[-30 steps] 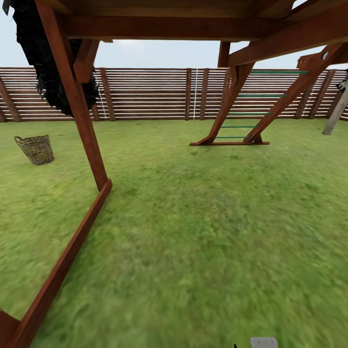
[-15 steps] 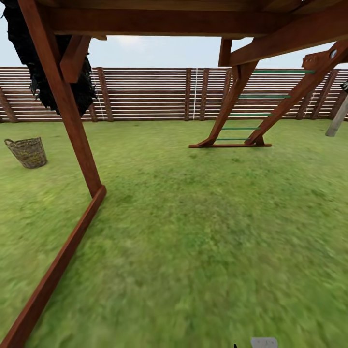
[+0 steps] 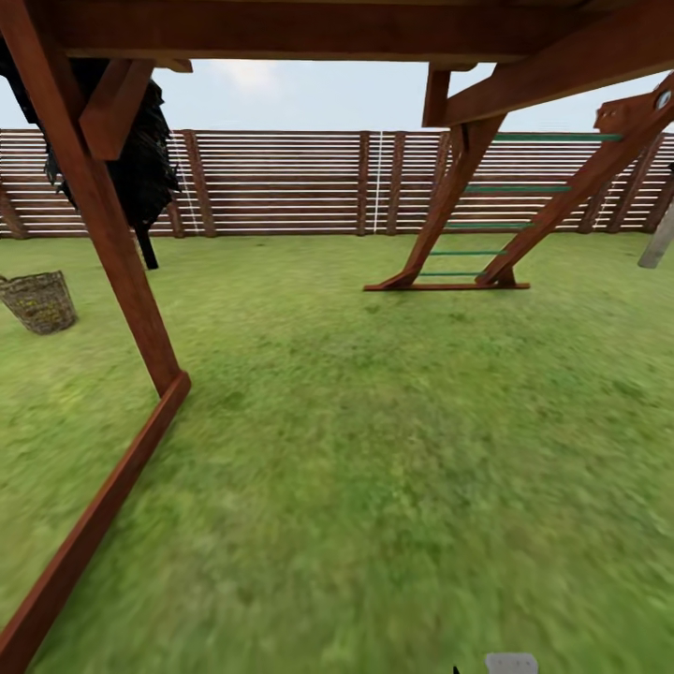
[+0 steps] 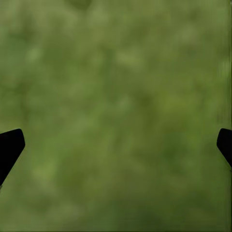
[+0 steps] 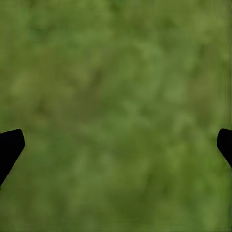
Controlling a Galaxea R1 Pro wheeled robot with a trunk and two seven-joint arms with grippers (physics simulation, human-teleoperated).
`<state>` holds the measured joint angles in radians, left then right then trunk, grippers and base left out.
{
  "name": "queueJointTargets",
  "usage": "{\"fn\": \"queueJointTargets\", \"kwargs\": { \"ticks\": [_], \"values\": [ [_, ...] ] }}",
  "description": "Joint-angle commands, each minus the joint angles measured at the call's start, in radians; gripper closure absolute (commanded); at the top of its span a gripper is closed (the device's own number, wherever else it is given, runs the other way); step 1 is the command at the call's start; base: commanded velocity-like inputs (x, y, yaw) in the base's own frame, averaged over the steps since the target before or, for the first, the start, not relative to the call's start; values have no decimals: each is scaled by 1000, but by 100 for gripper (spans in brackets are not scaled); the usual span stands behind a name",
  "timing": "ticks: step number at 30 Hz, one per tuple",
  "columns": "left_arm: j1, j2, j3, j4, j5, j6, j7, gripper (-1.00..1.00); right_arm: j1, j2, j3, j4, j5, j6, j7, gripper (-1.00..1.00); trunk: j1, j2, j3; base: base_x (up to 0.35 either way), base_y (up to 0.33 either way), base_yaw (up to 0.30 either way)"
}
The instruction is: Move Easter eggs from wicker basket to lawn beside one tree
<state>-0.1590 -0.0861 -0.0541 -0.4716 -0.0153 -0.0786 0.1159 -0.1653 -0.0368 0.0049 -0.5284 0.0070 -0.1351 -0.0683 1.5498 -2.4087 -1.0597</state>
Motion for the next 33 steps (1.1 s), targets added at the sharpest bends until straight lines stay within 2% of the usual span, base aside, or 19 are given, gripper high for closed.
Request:
{"fn": "queueJointTargets", "kwargs": {
  "ticks": [1, 11, 33],
  "values": [
    [0, 1, -6, 1, -2, -3, 8, -100, 0, 0, 1, 1, 1, -3, -3, -100, 0, 0, -1, 335, -37, 24],
    [0, 0, -6, 1, -2, -3, 8, -100, 0, 0, 0, 1, 1, -3, -3, -100, 0, 0, -1, 335, -24, 112],
    [0, 0, -6, 1, -2, -3, 8, -100, 0, 0, 1, 1, -1, -3, -2, -100, 0, 0, -1, 335, -138, 63]
  ]
}}
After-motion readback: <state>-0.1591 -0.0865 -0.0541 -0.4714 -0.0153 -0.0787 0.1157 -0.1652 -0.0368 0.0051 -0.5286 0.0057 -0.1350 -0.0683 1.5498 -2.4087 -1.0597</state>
